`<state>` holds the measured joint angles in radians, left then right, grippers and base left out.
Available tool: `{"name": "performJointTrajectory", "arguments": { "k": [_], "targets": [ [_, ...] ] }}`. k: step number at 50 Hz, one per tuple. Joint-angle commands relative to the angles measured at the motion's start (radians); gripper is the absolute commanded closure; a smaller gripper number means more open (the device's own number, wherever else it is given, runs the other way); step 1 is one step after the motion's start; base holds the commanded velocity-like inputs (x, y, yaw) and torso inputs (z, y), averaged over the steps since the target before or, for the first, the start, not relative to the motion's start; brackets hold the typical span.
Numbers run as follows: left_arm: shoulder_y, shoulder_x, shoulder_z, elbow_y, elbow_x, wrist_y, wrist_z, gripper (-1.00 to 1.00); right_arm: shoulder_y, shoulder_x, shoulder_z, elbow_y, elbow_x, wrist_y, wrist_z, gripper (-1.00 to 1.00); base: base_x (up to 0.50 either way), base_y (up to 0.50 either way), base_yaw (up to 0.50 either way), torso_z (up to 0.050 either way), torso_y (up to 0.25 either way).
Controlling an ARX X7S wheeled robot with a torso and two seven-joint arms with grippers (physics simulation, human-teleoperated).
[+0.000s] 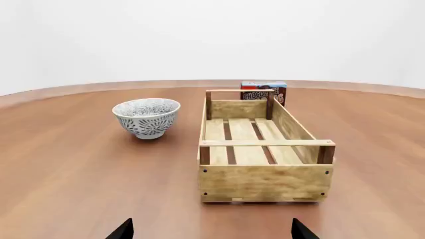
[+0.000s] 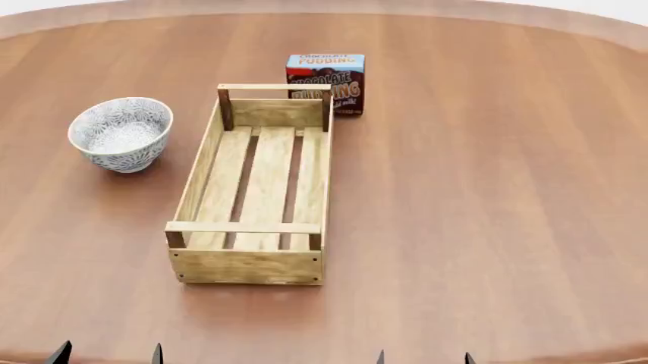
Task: Pick up the bowl on the left and put it in the tray.
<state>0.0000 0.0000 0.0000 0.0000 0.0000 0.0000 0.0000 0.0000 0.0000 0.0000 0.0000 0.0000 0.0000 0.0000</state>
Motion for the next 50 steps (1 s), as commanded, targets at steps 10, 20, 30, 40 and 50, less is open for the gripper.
{"name": "performJointTrajectory", "arguments": {
  "k": [10, 20, 30, 40, 50],
  "targets": [
    [-0.008, -0.016, 0.020, -0.014, 0.009, 0.003, -0.031, -1.00, 0.003, 0.014, -0.020, 0.007, 0.017, 0.007, 0.024, -1.00, 0.00, 0.00, 0.00, 0.000, 0.000],
    [-0.024, -0.043, 0.046, -0.027, 0.015, 0.010, -0.111, -1.00, -0.003, 0.043, -0.047, -0.054, 0.052, 0.031, 0.072, -1.00, 0.00, 0.00, 0.00, 0.000, 0.000],
    [0.006, -0.070, 0.083, 0.190, 0.061, -0.066, -0.151, -1.00, -0.024, 0.069, -0.050, -0.284, 0.081, 0.118, 0.111, -1.00, 0.00, 0.00, 0.00, 0.000, 0.000],
    [0.032, -0.085, 0.086, 0.485, 0.036, -0.213, -0.150, -1.00, -0.028, 0.101, -0.054, -0.562, 0.090, 0.247, 0.145, -1.00, 0.00, 0.00, 0.00, 0.000, 0.000],
    [0.030, -0.104, 0.083, 0.669, 0.028, -0.317, -0.159, -1.00, -0.005, 0.128, -0.051, -0.813, 0.106, 0.402, 0.181, -1.00, 0.00, 0.00, 0.00, 0.000, 0.000]
  ]
}}
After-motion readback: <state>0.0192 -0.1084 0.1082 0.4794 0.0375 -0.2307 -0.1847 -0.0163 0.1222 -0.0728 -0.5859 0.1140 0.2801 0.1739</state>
